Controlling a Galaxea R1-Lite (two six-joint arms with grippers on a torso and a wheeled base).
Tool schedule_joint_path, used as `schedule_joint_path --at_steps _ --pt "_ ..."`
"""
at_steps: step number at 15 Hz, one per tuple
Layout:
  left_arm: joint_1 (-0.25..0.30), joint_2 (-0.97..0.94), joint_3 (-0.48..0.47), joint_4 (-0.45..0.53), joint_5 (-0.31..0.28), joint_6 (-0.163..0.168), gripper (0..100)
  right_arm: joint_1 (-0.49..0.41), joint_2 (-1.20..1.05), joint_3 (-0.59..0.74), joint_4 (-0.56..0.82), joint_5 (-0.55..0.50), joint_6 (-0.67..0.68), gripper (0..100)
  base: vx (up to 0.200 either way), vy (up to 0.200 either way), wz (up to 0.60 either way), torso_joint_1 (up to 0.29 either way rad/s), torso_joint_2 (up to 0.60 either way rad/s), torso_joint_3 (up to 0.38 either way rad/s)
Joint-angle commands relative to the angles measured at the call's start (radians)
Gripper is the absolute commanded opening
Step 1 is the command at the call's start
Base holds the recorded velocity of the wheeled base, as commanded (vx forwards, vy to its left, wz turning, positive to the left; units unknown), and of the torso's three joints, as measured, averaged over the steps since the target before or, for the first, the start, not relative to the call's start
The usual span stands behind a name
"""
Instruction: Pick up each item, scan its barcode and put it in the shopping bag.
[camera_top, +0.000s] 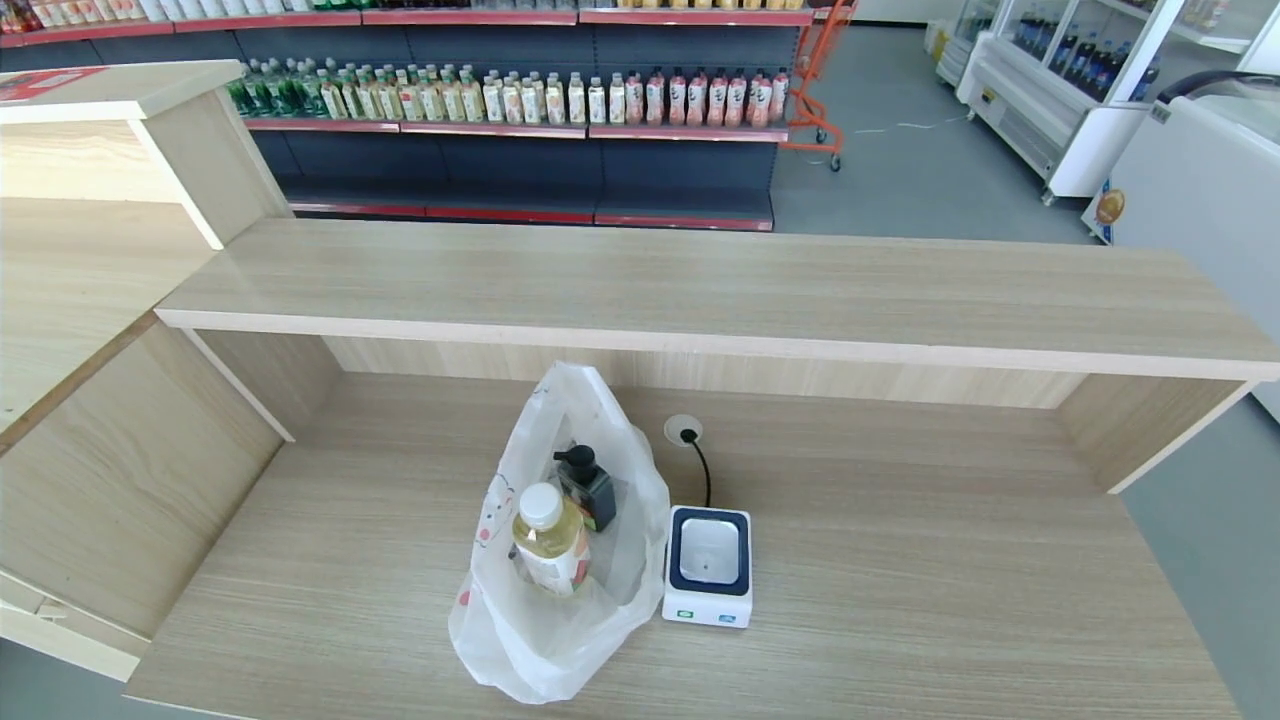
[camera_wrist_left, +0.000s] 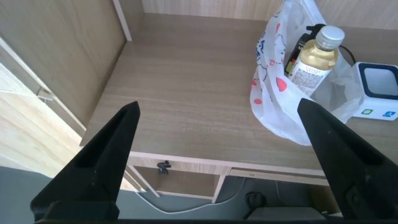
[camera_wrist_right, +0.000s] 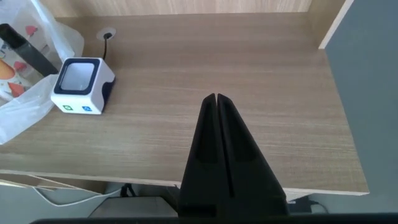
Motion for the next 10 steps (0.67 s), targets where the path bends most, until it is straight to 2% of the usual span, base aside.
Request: schedule_joint_path --at_steps 1,10 --pt "0.000 0.000 0.000 0.000 0.000 0.000 100 0.001 0.003 0.000 0.001 0.000 0.000 0 0.000 0.000 0.00 0.000 0.00 0.000" --pt "0.000 0.000 0.000 0.000 0.000 0.000 100 0.001 0.003 0.000 0.001 0.000 0.000 0 0.000 0.000 0.00 0.000 0.00 0.000"
